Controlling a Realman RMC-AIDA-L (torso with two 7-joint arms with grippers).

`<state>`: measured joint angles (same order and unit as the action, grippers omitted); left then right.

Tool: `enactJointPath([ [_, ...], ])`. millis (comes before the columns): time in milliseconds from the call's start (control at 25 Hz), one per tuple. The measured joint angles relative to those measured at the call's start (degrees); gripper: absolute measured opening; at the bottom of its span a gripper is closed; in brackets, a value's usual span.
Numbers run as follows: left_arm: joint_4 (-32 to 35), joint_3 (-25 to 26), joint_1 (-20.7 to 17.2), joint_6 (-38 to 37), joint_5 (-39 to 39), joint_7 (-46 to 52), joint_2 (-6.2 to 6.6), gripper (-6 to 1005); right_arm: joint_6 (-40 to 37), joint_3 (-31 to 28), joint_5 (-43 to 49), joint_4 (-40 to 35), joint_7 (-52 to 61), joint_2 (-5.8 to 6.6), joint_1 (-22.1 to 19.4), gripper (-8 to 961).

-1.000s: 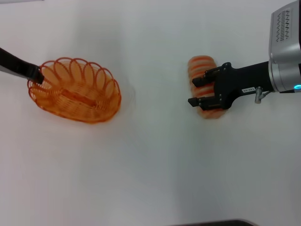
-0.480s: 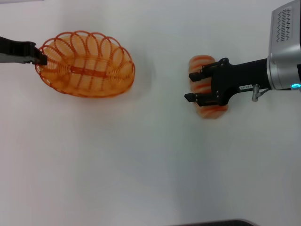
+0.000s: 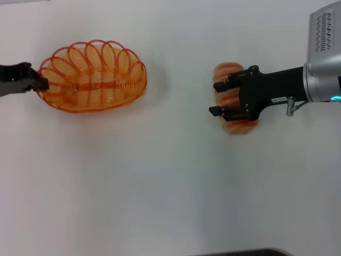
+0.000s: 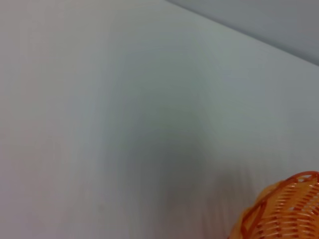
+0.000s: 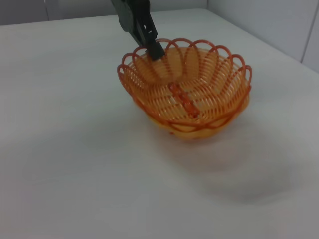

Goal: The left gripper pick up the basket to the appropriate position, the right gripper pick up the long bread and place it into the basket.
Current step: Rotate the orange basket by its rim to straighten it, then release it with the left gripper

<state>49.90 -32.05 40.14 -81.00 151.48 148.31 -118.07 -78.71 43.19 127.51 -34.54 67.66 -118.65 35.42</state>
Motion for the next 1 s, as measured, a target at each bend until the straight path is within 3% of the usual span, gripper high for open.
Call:
enactJointPath([
  [440,0.25,-0.27,-0.71,-0.50,0.02,0.05,-1.78,69,-0.13,0.15,0.14,-0.22,-0.26,0.32,0.32,596],
  [840,0.17,-0.38,-1.00,0.19,-0.04,-0.08,-2.09,70,-0.16,0.24,0.18,-0.22,-0.25,0.29,0.24,595],
  [1000,-0.12,-0.37,-1.18,0.06,0.12,-0.19,-1.94,191,-0.04,0.23,0.24,-0.22,-0.28,0.07,0.25,595],
])
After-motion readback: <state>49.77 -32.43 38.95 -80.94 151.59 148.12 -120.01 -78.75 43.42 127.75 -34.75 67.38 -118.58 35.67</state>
